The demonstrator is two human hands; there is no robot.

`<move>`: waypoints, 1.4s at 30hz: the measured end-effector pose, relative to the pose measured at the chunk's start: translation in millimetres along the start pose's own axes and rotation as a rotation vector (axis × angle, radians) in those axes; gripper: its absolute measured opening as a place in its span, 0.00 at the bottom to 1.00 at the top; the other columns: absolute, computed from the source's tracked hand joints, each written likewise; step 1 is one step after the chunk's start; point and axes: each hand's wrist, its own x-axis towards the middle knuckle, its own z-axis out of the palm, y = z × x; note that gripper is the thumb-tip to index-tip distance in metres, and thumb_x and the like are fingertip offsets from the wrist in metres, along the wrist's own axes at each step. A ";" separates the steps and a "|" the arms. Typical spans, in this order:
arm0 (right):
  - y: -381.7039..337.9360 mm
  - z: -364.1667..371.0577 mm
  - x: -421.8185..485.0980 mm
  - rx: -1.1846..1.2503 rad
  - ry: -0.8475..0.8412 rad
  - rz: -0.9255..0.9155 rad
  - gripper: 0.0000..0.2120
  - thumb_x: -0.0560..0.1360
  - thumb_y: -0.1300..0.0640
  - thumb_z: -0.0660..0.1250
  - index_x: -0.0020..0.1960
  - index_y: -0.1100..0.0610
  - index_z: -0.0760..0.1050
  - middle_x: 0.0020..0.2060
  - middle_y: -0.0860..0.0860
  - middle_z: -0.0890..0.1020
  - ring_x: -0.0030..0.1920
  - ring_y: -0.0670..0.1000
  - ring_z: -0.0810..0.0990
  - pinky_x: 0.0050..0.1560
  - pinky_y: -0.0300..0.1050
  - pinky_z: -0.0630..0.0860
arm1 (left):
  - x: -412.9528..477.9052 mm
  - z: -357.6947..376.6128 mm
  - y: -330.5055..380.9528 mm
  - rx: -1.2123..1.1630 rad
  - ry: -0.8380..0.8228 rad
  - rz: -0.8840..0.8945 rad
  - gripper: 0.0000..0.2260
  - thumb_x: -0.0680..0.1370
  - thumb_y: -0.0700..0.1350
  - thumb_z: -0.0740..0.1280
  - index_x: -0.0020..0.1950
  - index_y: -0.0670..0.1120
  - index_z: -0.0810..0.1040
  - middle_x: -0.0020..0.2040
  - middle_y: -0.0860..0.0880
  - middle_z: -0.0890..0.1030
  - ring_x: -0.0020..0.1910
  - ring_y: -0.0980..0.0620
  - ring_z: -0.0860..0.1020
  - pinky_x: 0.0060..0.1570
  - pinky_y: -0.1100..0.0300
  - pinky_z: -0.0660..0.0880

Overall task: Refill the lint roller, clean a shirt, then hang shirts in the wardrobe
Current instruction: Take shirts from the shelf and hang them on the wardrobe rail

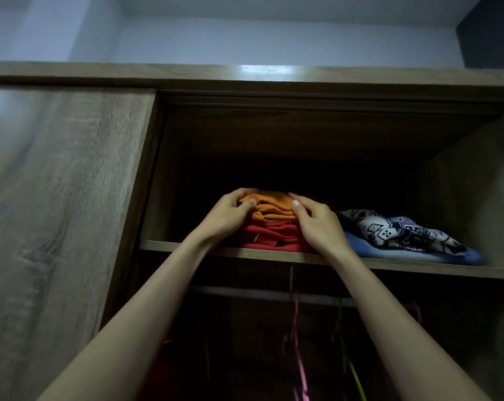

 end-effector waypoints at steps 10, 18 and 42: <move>-21.5 -17.1 -52.8 0.355 0.150 -0.148 0.13 0.80 0.49 0.58 0.63 0.46 0.75 0.55 0.40 0.78 0.56 0.37 0.75 0.52 0.32 0.73 | -50.2 -2.6 22.0 -0.308 0.171 0.134 0.08 0.81 0.49 0.62 0.53 0.51 0.80 0.47 0.52 0.78 0.40 0.59 0.78 0.38 0.63 0.78; -22.9 -12.0 -64.0 0.415 0.020 -0.071 0.18 0.78 0.61 0.63 0.66 0.50 0.69 0.62 0.46 0.73 0.56 0.38 0.74 0.45 0.26 0.74 | -67.8 8.9 24.3 -0.304 -0.060 -0.032 0.28 0.74 0.44 0.71 0.70 0.62 0.66 0.66 0.52 0.65 0.58 0.46 0.74 0.44 0.49 0.82; 13.2 18.1 -385.8 0.737 -0.281 0.529 0.26 0.77 0.65 0.64 0.70 0.46 0.66 0.63 0.40 0.72 0.56 0.33 0.76 0.50 0.29 0.74 | -390.0 95.5 -48.8 -0.306 0.028 -0.578 0.22 0.77 0.45 0.67 0.69 0.57 0.68 0.64 0.61 0.70 0.55 0.77 0.71 0.49 0.79 0.69</move>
